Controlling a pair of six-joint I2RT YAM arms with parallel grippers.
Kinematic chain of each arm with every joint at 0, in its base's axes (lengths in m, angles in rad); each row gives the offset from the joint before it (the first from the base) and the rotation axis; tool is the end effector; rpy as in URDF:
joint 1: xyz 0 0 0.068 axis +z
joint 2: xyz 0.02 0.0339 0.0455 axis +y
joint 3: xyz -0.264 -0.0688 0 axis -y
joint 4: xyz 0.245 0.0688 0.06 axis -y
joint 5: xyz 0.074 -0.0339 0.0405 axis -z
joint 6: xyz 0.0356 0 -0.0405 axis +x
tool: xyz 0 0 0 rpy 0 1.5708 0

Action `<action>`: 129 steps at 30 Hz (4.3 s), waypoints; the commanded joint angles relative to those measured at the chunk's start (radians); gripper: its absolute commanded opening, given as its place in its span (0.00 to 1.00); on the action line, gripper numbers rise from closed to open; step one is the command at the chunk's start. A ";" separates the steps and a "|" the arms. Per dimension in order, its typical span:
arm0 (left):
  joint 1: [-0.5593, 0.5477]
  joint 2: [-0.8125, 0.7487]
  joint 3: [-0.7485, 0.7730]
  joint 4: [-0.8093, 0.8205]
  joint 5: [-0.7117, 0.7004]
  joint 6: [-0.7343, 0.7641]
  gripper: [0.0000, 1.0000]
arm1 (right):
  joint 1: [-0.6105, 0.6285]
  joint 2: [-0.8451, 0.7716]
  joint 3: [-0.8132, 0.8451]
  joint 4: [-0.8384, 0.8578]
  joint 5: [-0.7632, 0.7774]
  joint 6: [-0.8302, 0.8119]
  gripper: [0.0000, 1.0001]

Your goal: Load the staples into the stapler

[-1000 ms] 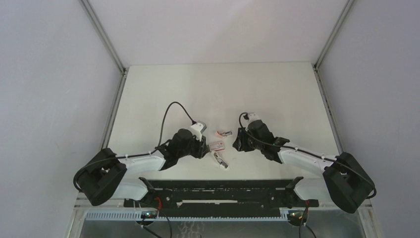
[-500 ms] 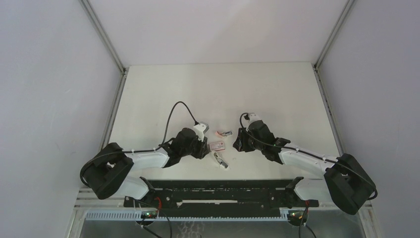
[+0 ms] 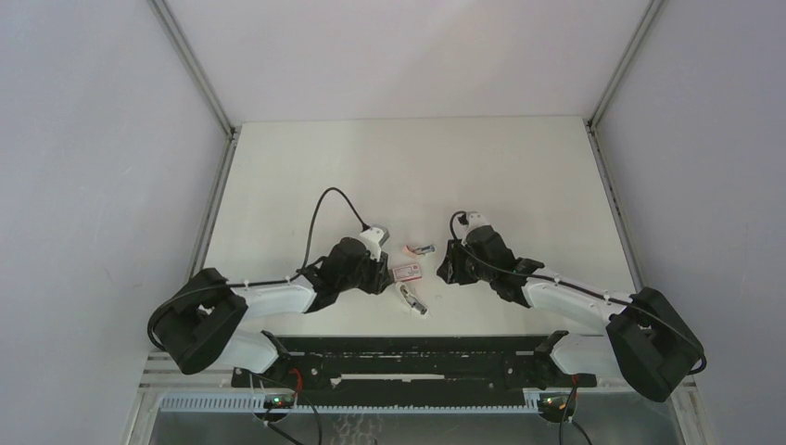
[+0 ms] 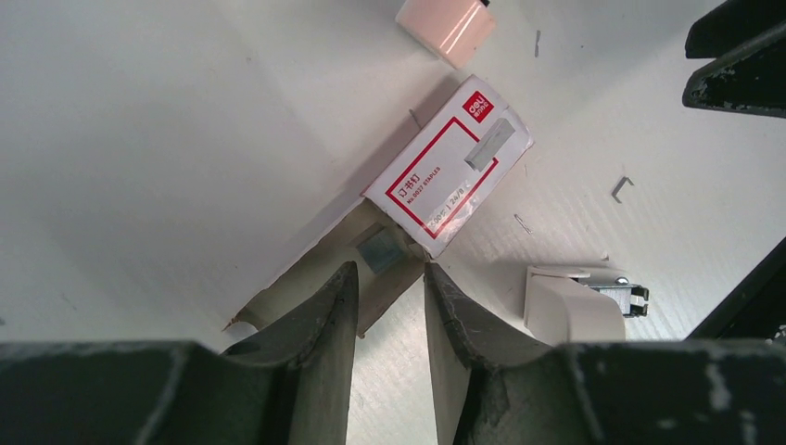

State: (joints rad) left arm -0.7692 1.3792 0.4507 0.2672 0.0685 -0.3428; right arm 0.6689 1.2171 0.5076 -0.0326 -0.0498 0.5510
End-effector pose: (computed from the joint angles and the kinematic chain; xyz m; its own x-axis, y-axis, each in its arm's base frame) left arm 0.1786 -0.1763 0.1452 -0.6619 0.1740 -0.7291 0.5418 0.7833 -0.3049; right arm 0.1827 0.1467 0.1730 -0.7911 0.0412 -0.6104 -0.2746 0.8676 0.4145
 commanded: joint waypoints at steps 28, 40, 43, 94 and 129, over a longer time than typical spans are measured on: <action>-0.067 0.116 0.112 -0.011 -0.150 0.035 0.29 | -0.009 -0.044 -0.020 0.052 0.003 0.021 0.38; -0.070 0.048 0.075 0.034 -0.172 0.007 0.08 | -0.012 -0.053 -0.024 0.049 0.005 0.019 0.38; -0.070 0.012 0.056 0.043 -0.175 0.001 0.05 | -0.014 -0.054 -0.024 0.050 0.004 0.019 0.38; 0.038 -0.169 -0.008 -0.012 -0.136 -0.099 0.59 | -0.003 -0.030 -0.007 0.106 -0.052 -0.020 0.41; 0.254 0.090 -0.009 0.192 0.264 -0.360 0.61 | 0.165 0.286 0.482 -0.115 -0.088 -0.387 0.36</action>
State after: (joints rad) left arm -0.5247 1.4166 0.3931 0.3927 0.2779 -0.6975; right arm 0.8398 1.4967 0.9340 -0.1387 -0.1188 0.2012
